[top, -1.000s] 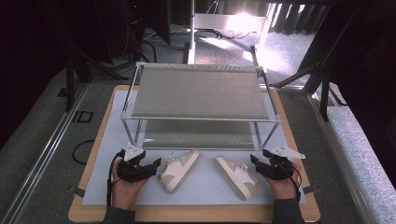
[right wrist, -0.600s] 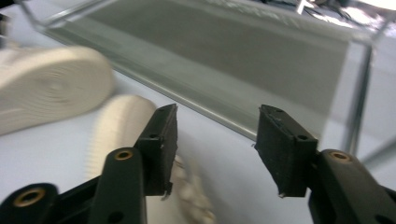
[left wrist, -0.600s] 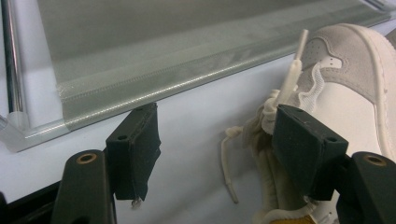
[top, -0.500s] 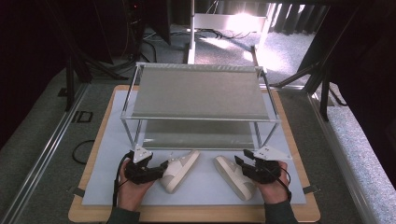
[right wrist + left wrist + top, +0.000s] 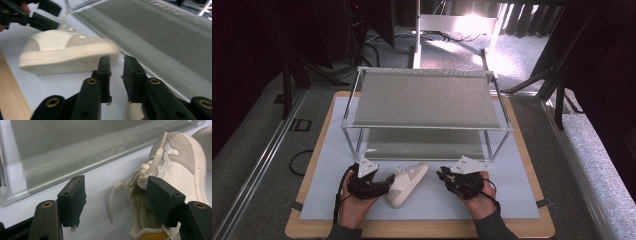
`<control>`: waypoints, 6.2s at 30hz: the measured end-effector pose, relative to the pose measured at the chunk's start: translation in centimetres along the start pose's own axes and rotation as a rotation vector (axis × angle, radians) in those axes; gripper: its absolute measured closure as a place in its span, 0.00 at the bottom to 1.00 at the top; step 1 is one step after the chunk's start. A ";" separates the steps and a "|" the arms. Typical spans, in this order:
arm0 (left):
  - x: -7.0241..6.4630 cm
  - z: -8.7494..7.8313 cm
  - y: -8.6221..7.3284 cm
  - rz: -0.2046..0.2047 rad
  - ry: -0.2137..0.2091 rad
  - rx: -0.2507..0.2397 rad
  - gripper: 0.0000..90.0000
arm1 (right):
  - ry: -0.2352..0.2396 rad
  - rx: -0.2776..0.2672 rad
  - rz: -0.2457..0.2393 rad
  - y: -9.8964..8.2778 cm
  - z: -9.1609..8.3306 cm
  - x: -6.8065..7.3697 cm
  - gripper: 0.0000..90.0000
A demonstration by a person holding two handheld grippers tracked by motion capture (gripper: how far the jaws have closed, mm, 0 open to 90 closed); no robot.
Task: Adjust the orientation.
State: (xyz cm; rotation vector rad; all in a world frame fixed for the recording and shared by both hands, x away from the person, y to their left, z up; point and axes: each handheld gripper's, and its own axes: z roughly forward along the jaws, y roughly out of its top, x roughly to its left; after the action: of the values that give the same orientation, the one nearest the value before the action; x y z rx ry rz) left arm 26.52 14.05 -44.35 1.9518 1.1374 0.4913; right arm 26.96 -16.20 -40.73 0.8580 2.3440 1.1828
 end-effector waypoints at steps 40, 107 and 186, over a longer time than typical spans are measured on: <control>-5.0 0.7 1.2 0.219 -0.273 0.005 0.51 | 0.057 0.055 -0.005 -0.9 1.3 1.2 0.93; -1.3 0.3 -0.3 0.022 -0.017 -0.049 0.59 | -0.063 -0.041 0.124 -2.6 -3.0 -3.5 0.85; -12.3 4.4 1.9 0.256 -0.264 -0.045 0.70 | 0.053 -0.039 0.156 -7.7 -6.2 -4.0 0.69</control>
State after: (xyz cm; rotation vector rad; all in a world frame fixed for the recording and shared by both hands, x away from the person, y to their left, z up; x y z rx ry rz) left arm 24.07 1.14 -44.71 2.0625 0.7103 0.3733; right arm 23.71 -26.03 -43.25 1.0239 2.3226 1.3248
